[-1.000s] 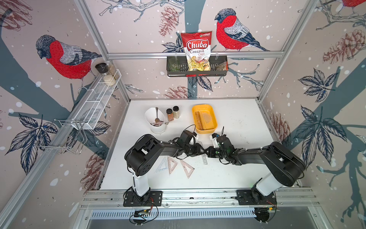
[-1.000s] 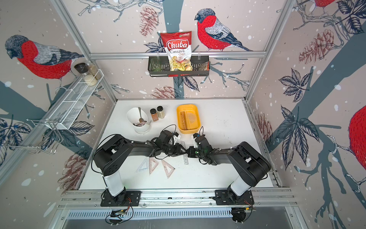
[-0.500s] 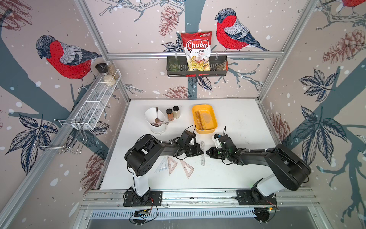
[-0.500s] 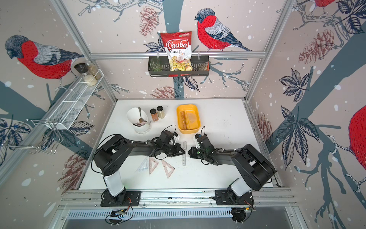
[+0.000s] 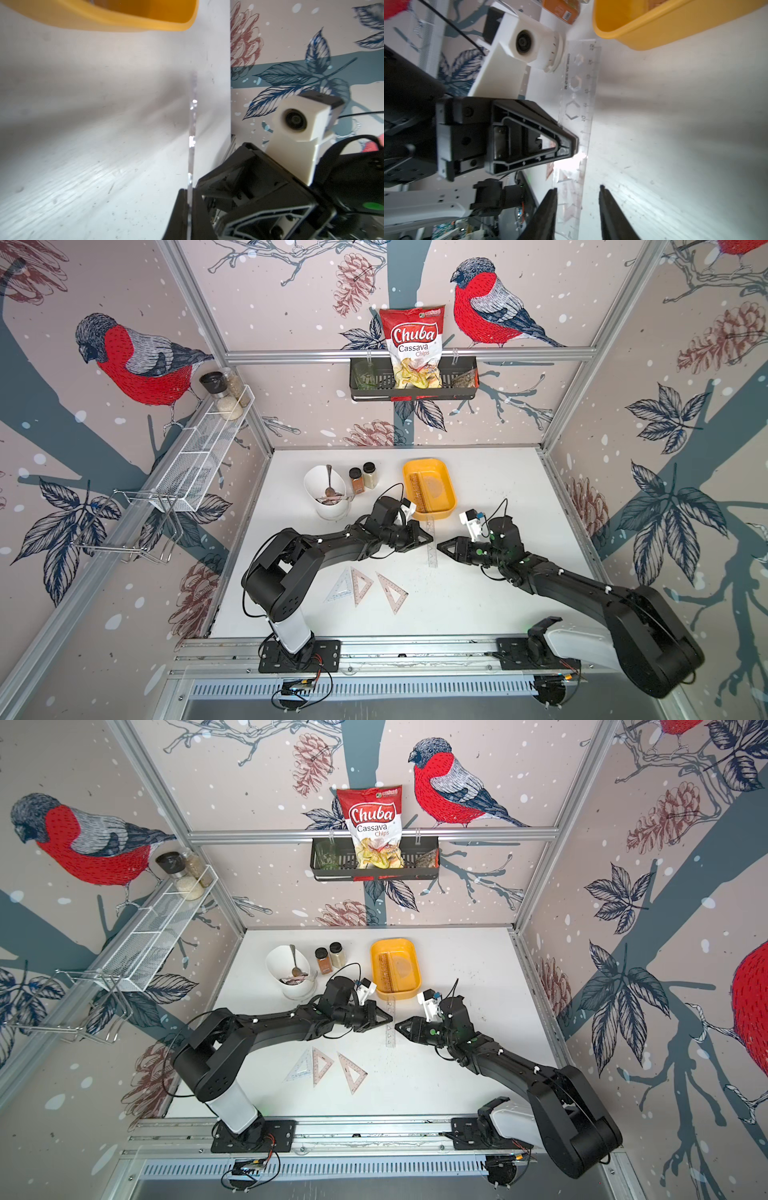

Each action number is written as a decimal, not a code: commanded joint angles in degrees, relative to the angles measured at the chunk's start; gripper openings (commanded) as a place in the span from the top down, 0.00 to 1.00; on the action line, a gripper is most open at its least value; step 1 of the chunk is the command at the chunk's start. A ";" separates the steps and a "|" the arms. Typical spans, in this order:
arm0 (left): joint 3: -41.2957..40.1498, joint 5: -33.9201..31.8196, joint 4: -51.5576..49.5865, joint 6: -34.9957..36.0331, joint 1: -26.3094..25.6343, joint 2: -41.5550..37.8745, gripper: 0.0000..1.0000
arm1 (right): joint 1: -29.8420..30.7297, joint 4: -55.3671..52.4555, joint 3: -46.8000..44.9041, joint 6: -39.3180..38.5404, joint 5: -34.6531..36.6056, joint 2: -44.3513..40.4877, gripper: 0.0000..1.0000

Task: Put the scattered rulers into the storage box
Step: Pick up the ruler from the center of the board, then place the ruler in the storage box.

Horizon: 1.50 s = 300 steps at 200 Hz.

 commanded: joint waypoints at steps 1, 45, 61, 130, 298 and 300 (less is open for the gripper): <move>0.60 4.48 9.73 -6.70 0.79 -0.34 1.00 | -0.54 8.97 -0.04 5.46 -8.69 -0.38 0.54; 1.86 6.00 15.93 -11.36 1.54 0.12 1.00 | -0.60 13.73 1.51 8.92 -11.51 2.22 0.55; 1.88 6.09 16.73 -11.83 1.72 -0.05 1.00 | -0.92 13.51 1.96 8.88 -11.49 2.15 0.62; 2.03 5.52 15.51 -10.54 1.98 -0.99 1.00 | -2.31 8.99 4.12 6.83 -10.11 2.01 0.97; 17.43 -14.24 -27.21 22.63 11.47 -4.53 0.43 | -3.32 -37.55 61.82 -20.16 7.95 49.23 0.99; 17.43 -14.20 -27.22 22.65 11.52 -4.53 0.43 | -3.29 -37.82 62.31 -20.23 8.01 49.59 0.99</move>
